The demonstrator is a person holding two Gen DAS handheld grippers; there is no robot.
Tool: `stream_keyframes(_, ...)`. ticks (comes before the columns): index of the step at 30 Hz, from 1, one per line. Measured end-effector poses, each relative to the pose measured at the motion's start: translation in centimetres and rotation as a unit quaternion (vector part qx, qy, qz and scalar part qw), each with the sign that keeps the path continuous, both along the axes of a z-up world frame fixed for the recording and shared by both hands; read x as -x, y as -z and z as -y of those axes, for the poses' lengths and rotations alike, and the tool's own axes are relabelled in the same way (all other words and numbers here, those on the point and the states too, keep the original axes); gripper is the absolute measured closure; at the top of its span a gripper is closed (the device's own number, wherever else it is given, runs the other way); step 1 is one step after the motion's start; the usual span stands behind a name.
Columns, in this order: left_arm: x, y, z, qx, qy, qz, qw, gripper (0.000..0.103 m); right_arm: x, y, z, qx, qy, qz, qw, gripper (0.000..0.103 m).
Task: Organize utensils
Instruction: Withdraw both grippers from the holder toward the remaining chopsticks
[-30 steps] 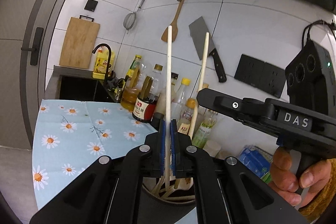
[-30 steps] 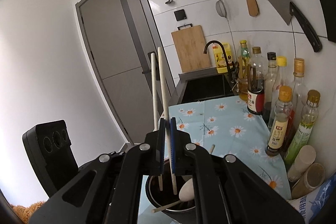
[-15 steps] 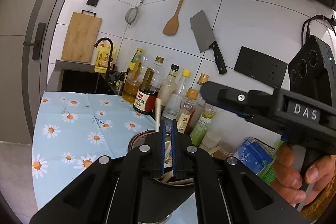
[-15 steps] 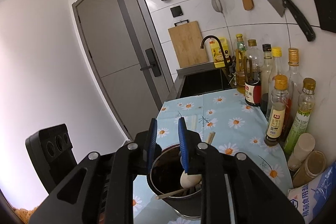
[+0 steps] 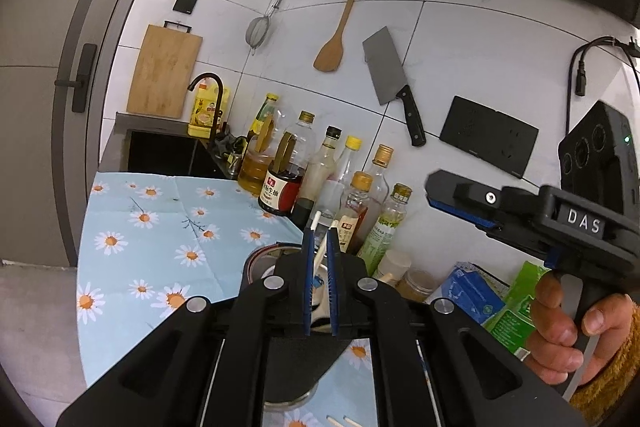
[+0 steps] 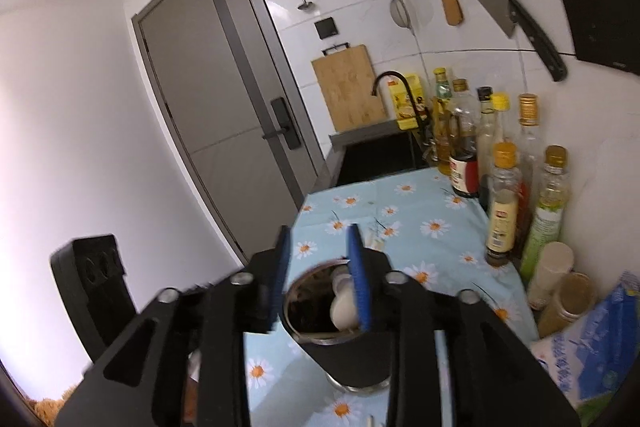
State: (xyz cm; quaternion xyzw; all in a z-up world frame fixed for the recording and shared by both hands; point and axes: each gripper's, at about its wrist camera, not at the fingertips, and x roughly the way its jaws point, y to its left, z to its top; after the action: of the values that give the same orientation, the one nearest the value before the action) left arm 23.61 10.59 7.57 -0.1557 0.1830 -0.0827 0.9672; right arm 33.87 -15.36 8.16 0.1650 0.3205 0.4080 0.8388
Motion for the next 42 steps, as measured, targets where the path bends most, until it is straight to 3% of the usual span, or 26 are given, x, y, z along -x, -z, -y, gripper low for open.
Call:
stream_keyframes(4,1.7,-0.7,0.4,-0.002,-0.002,-0.007,1.0,0.097,0.3,0.4,2.3,0.02,-0.005,-0.025,0.999,0.064)
stream_keyframes(8,3.4,-0.9,0.9,-0.001,-0.007,-0.021,0.9998,0.089,1.1,1.4,3.4,0.062,-0.025,-0.048,0.997,0.063)
stream_keyframes(11,4.6,-0.6,1.2,0.009,-0.005,-0.035,0.9993,0.088,1.9,3.1,3.5,0.137,-0.032,-0.073,0.987,0.063)
stream_keyframes(14,5.7,0.0,1.6,0.025,-0.009,-0.051,0.9983,0.079,2.3,4.9,3.3,0.161,-0.052,-0.109,0.98,0.063)
stream_keyframes(16,6.4,0.5,1.9,0.031,-0.011,-0.066,0.9973,0.079,2.6,6.3,2.9,0.173,-0.077,-0.144,0.971,0.063)
stream_keyframes(20,7.7,1.6,2.5,0.037,-0.009,-0.095,0.9948,0.077,3.6,9.1,1.6,0.212,-0.134,-0.206,0.946,0.063)
stream_keyframes(26,9.4,4.9,3.8,0.051,-0.005,-0.159,0.986,0.074,4.9,14.4,-0.1,0.264,-0.186,-0.315,0.892,0.063)
stream_keyframes(30,10.3,6.8,4.5,0.055,-0.001,-0.196,0.9791,0.074,5.5,16.7,-1.0,0.298,-0.199,-0.349,0.866,0.063)
stream_keyframes(35,11.5,9.0,5.4,0.064,0.01,-0.238,0.9691,0.074,5.9,18.6,-2.5,0.327,-0.215,-0.367,0.844,0.064)
stream_keyframes(42,12.8,11.3,6.1,0.082,0.021,-0.276,0.9575,0.074,5.8,20.2,-4.0,0.381,-0.214,-0.356,0.826,0.077)
